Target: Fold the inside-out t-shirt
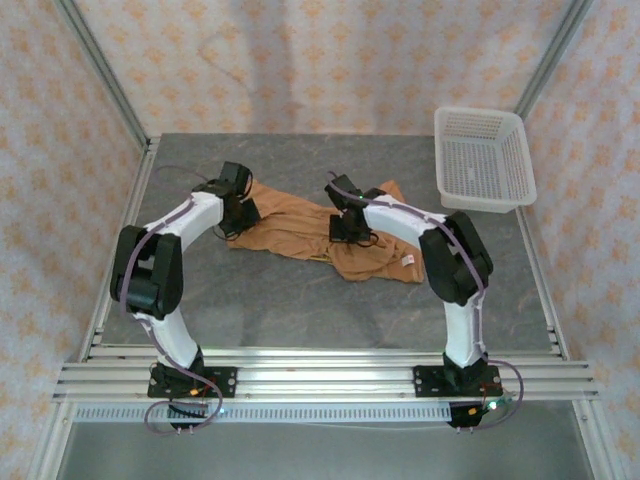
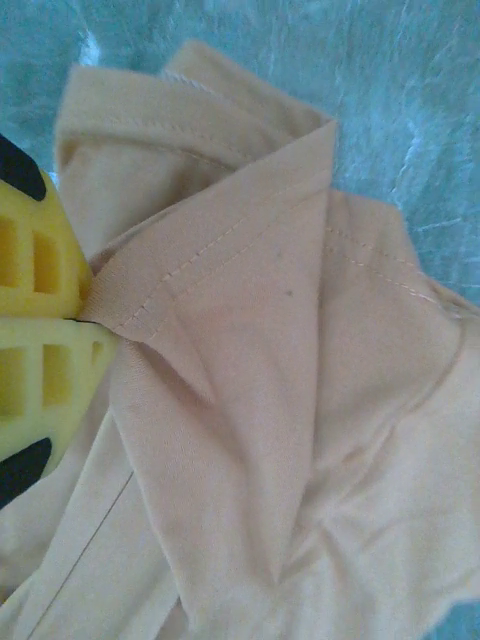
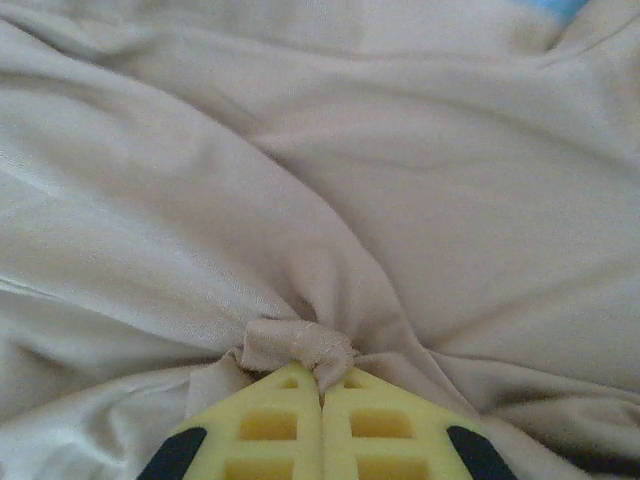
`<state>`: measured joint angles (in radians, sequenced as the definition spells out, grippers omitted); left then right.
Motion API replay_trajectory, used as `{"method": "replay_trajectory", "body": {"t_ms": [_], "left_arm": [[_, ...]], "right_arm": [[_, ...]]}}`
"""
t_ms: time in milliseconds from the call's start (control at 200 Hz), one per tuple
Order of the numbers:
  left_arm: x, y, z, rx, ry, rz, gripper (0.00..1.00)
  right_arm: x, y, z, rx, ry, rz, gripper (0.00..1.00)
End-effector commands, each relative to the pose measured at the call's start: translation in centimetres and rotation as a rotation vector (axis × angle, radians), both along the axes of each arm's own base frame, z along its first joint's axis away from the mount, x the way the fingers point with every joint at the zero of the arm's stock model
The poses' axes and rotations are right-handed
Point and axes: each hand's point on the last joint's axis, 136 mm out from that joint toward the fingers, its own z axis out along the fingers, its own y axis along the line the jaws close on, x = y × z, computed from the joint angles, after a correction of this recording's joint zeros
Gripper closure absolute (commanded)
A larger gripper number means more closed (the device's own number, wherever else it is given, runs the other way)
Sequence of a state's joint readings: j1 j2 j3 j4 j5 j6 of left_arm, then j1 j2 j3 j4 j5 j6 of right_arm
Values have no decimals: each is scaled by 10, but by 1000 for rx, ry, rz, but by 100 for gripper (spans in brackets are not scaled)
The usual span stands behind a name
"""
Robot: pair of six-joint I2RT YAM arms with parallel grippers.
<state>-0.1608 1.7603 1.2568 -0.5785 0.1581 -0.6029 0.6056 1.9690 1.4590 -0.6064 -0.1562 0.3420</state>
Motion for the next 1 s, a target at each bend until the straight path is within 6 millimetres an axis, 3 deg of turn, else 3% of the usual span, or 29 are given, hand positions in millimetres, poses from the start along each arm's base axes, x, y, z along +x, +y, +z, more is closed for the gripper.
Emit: {"method": "replay_trajectory", "body": {"t_ms": [0,170,370,465,555,645,741,901,996], "left_arm": [[4,15,89,22,-172,30,100],[-8,31,201,-11,-434,90,100],[-45,58,312,-24,-722,168,100],[-69,65,355,-19,-846,184,100],[-92,68,386,-23,-940,188,100],[-107,68,400,-29,-987,184,100],[-107,63,392,-44,-973,159,100],[-80,48,337,-76,-830,91,100],[-56,34,283,-111,-680,46,100]], "right_arm": [[15,-22,98,4,-238,-38,100],[18,-58,214,99,-525,-130,100],[-1,-99,345,229,-821,-188,100],[-19,-101,393,288,-921,-142,100],[-36,-99,424,349,-974,-92,100],[-47,-97,428,379,-960,-62,100],[-45,-92,400,366,-885,-50,100],[-35,-84,333,292,-739,-28,100],[-28,-81,294,239,-644,-8,100]]}}
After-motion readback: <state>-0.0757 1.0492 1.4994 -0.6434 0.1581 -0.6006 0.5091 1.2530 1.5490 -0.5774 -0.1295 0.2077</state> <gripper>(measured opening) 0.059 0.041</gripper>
